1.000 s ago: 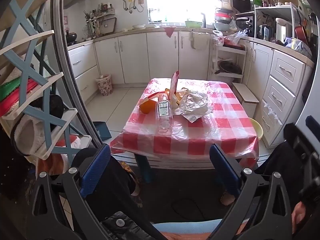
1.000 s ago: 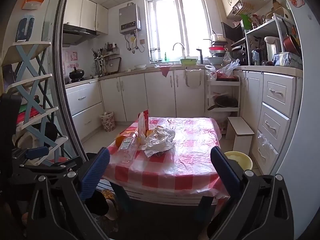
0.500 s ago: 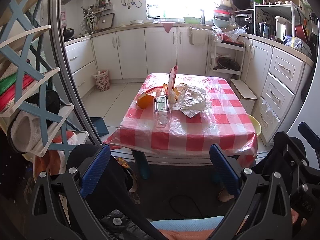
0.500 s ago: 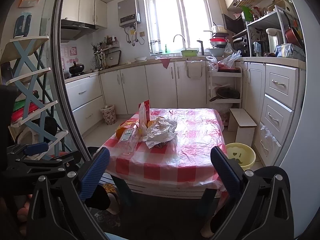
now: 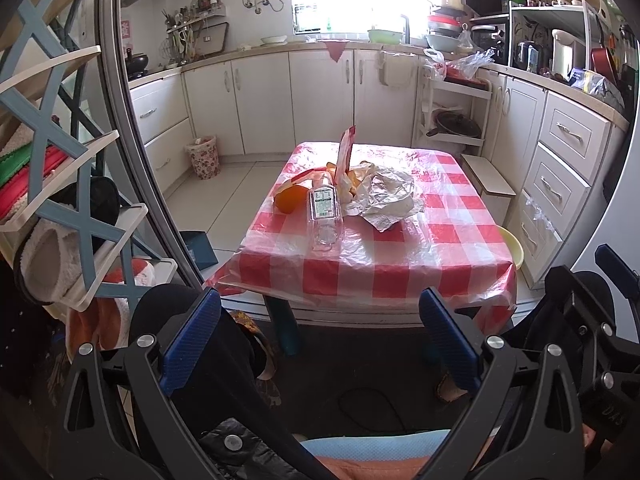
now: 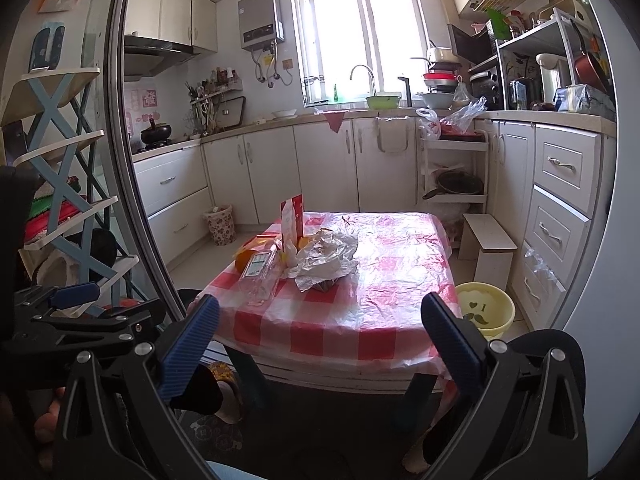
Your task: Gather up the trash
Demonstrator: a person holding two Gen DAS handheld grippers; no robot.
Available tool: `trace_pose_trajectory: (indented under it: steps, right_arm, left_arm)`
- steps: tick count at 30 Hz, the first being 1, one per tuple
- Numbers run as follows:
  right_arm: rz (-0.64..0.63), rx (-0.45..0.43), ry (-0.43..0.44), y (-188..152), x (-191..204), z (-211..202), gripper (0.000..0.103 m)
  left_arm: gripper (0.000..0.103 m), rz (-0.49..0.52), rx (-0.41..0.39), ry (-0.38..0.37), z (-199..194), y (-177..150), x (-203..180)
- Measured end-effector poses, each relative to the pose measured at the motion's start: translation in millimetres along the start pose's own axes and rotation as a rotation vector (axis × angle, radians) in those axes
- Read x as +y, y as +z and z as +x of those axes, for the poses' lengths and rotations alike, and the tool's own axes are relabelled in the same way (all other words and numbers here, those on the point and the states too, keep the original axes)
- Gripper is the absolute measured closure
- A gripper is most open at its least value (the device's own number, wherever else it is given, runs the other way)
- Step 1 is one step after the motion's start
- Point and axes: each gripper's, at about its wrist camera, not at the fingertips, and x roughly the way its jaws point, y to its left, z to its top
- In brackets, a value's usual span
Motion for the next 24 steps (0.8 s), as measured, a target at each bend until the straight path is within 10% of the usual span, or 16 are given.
trace_pose_trajectory:
  steps: [24]
  right_arm:
    - [0.032,0.090,0.045,5,-10,69,0.006]
  left_arm:
    - [0.008,-0.140,0.140,-0.033,128,41,47]
